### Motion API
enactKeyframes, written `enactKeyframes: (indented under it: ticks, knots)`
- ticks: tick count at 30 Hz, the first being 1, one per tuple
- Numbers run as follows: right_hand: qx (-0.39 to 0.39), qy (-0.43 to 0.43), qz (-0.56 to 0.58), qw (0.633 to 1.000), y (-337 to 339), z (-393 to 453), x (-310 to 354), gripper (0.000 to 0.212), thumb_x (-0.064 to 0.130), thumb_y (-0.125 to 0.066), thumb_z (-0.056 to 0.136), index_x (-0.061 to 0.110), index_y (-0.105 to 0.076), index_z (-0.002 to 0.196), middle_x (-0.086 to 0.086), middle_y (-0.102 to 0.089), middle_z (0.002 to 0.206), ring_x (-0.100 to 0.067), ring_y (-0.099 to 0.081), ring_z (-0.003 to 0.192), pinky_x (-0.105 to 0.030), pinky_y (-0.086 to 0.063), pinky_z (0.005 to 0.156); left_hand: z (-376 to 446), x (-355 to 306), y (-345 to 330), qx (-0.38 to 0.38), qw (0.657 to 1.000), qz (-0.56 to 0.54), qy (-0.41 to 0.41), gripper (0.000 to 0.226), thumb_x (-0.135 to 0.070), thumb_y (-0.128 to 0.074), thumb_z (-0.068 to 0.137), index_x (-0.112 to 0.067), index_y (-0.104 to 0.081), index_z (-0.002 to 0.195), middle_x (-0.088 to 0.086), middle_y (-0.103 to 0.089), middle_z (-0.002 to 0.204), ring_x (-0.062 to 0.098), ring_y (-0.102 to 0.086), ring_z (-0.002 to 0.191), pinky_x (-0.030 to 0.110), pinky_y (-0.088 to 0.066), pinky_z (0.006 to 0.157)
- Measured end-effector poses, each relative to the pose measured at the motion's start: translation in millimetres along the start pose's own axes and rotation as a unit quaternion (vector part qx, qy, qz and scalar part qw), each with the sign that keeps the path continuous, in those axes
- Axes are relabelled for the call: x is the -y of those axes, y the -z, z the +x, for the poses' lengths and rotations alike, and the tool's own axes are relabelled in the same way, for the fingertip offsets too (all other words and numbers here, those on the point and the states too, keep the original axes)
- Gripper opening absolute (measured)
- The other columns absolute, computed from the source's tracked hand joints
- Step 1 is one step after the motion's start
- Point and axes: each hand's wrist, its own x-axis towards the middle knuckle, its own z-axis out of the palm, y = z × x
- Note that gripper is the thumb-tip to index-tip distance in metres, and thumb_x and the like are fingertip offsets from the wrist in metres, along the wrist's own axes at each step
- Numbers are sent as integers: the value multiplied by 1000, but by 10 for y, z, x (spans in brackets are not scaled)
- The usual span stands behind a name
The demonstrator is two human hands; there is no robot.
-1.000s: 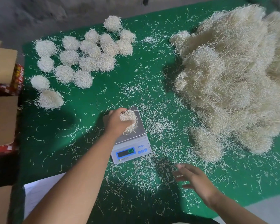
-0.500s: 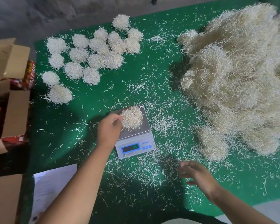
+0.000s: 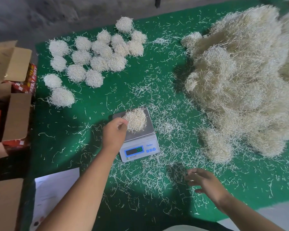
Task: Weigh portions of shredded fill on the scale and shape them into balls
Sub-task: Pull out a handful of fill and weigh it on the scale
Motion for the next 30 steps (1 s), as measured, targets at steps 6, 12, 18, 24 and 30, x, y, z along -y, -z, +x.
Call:
enactKeyframes:
  ticks: [6,12,18,24,30]
  knots:
    - [-28,2,-1,1000,27,6,-13,17,33,-69,101,27,-73,117,6,-81,103,-14,-77,96,-47,-60,95,-46,-92,-30,18,1000,0,5,30,-9,-66,97,-39,-72,94,-18,-75,98,4,-71,95,35,-59,90]
    - [-131,52,-81,987,411,222,176,23,31,-68,103,31,-67,126,8,-64,133,-8,-67,63,-25,-55,65,-267,-273,-226,52,999,-10,-10,25,-6,-67,97,-29,-75,97,-15,-75,98,6,-70,94,31,-56,87]
    - [-160,133,-245,947,777,536,473,34,28,-64,104,23,-66,137,1,-38,159,-7,-64,103,-13,-48,99,-614,-522,-583,106,994,27,-10,18,-9,-67,98,-25,-75,100,-12,-71,100,6,-67,93,33,-56,79]
    - [-184,133,-305,925,913,872,658,29,22,-54,107,19,-67,133,-3,-10,175,-34,-69,116,-37,-59,98,-904,-644,-1070,188,981,51,1,22,-14,-68,99,-35,-73,97,-20,-72,98,-8,-64,94,22,-52,85]
    - [-109,68,-389,912,1134,1167,741,28,12,-46,108,6,-69,123,-11,-71,107,-24,-71,91,-29,-60,76,-1034,-829,-1707,283,951,122,-14,19,-21,-66,101,-32,-70,115,-21,-69,113,-10,-61,103,23,-53,97]
